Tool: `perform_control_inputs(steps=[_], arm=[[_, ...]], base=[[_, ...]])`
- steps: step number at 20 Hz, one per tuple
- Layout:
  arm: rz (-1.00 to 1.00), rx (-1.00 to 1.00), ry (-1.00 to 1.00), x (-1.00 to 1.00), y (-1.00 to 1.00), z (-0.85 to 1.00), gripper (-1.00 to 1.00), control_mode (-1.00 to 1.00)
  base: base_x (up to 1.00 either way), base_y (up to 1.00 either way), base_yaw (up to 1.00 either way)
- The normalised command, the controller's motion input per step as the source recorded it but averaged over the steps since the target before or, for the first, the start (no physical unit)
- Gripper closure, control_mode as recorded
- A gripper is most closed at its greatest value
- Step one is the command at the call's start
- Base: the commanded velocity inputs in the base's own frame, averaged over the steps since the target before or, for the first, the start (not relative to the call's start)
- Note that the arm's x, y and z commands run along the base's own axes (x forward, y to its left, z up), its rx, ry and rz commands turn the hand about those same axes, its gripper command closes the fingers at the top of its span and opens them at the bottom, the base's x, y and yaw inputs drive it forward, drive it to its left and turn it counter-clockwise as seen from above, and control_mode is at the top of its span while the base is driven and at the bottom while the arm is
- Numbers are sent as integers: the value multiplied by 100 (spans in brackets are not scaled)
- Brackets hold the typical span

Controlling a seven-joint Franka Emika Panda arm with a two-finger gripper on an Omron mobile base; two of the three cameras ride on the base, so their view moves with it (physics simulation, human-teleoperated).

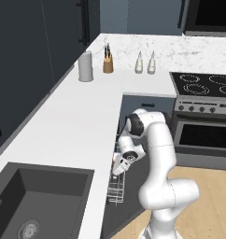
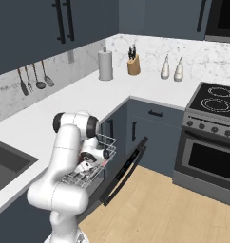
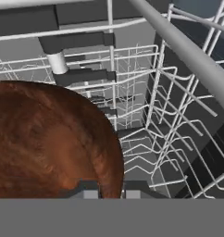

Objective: Pick up the cup and bowl from the counter, place them in the dishwasher, and close the dishwasher door.

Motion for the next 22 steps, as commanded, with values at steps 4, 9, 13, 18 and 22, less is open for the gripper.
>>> perform_control_inputs(steps=[4, 9, 13, 18, 22], arm=[[-4, 0, 2, -49, -90, 19, -100, -100], [0, 2, -5, -39, -44, 90, -100, -100], [0, 0, -4, -30, -20, 100, -100, -100], [0, -1, 5, -18, -10, 84, -100, -100], [0, -17, 13, -9, -5, 42, -100, -100]], base=[[0, 0, 0], [0, 0, 0], [0, 0, 0], [0, 0, 0], [0, 0, 0]])
